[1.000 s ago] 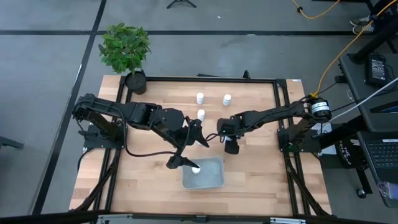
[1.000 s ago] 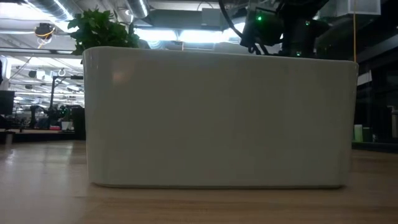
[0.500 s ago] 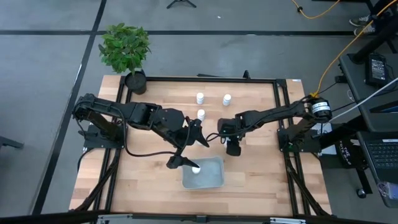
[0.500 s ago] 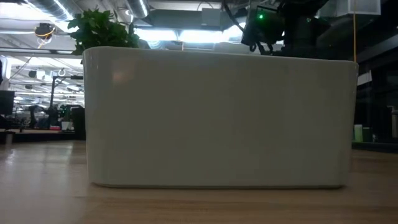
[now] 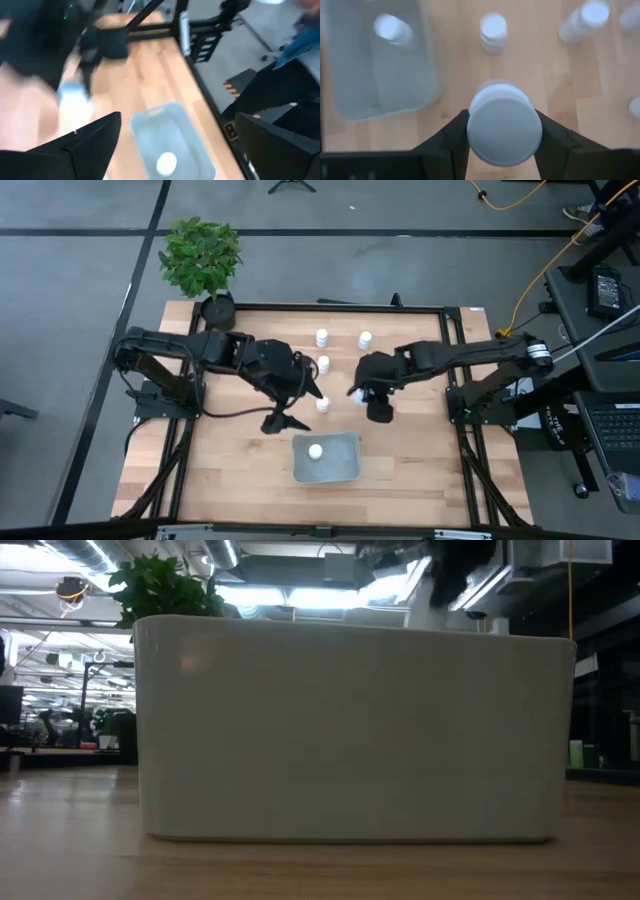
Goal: Pick and place pill bottles into a basket
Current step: Put the white medicine bottle into the gray bin
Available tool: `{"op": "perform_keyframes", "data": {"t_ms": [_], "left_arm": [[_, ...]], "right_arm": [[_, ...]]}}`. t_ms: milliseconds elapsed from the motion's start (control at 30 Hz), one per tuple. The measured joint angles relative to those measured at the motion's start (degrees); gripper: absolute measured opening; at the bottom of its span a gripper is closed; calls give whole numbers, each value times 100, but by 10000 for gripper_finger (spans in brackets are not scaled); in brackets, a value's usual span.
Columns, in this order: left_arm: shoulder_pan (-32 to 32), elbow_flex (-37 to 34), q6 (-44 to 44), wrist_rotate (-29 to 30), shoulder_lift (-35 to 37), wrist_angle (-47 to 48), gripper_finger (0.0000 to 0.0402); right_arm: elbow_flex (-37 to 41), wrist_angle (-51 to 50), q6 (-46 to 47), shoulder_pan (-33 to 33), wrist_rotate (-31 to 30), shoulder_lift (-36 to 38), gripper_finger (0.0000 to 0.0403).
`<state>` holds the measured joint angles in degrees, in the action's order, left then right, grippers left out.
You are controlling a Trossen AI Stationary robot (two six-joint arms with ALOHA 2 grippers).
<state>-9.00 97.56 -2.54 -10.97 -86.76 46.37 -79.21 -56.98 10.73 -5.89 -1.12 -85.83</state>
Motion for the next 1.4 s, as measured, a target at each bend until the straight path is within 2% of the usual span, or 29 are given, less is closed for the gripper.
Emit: {"op": "perform_keyframes", "data": {"t_ms": [100, 233, 433, 633, 767, 1067, 1400], "left_arm": [[88, -2, -219, 450, 158, 346, 384], [148, -2, -385, 1458, 386, 740, 384], [171, -2, -585, 2858, 576, 1318, 384], [168, -2, -658, 3668, 575, 1959, 384], [169, -2, -879, 4140, 585, 2039, 384], [133, -7, -1030, 4143, 825, 2164, 384], [-47, -7, -1183, 4132, 909, 2161, 384]], "right_arm": [[-496, -189, -128, -367, -34, 37, 162], [-973, -123, -137, -892, -197, 34, 162], [-1046, 297, 518, -1424, -761, -59, 162], [-1031, 415, 1141, -1737, -763, -732, 162], [-1029, 465, 1261, -1853, -758, -1344, 162], [-1024, 933, 1439, -1847, -445, -2433, 162], [-1024, 1081, 1427, -1838, -240, -2765, 162]]}}
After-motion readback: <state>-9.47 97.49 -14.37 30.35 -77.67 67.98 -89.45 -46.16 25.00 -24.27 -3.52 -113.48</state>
